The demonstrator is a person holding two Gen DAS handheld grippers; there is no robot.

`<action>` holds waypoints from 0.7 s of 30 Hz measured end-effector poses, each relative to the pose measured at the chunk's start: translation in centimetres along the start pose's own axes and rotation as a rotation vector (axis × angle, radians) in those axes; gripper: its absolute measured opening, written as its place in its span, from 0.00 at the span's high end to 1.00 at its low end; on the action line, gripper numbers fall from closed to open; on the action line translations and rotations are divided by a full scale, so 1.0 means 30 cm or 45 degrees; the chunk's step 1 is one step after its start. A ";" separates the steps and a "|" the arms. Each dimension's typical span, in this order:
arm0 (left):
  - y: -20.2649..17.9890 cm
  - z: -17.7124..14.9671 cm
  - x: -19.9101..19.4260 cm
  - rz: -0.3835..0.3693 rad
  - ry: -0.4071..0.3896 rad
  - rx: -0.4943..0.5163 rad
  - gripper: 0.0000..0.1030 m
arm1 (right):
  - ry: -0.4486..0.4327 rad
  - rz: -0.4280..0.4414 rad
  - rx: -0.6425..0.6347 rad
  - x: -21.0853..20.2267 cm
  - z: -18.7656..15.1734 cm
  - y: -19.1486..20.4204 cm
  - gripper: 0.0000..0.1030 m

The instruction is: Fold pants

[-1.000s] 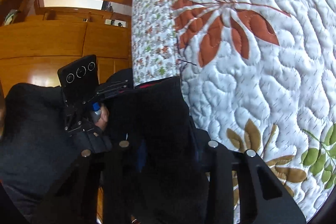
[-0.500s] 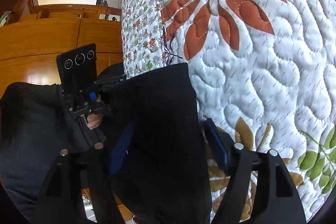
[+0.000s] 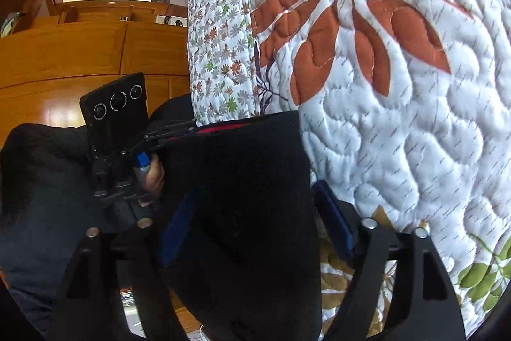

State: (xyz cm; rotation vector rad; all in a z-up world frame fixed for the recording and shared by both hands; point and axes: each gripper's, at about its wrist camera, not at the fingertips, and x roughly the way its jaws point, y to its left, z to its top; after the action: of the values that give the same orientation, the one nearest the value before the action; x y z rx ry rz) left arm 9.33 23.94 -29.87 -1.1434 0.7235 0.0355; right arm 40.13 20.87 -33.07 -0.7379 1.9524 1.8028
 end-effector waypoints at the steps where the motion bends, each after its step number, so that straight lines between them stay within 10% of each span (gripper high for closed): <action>1: 0.006 0.002 0.003 0.012 0.020 -0.009 0.72 | 0.009 -0.001 0.004 -0.001 -0.005 -0.002 0.37; 6: -0.027 -0.007 -0.059 -0.016 0.007 0.002 0.74 | -0.024 -0.056 -0.002 -0.037 -0.026 0.020 0.62; 21: -0.432 -0.078 -0.186 -0.002 -0.094 0.405 0.78 | -0.241 -0.394 -0.130 -0.217 -0.262 0.434 0.70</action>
State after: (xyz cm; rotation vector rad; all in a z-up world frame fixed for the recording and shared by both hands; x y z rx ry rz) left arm 8.74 18.13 -16.79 -0.8338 0.6368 -0.0376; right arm 37.91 14.37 -18.04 -0.8184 1.5416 1.7217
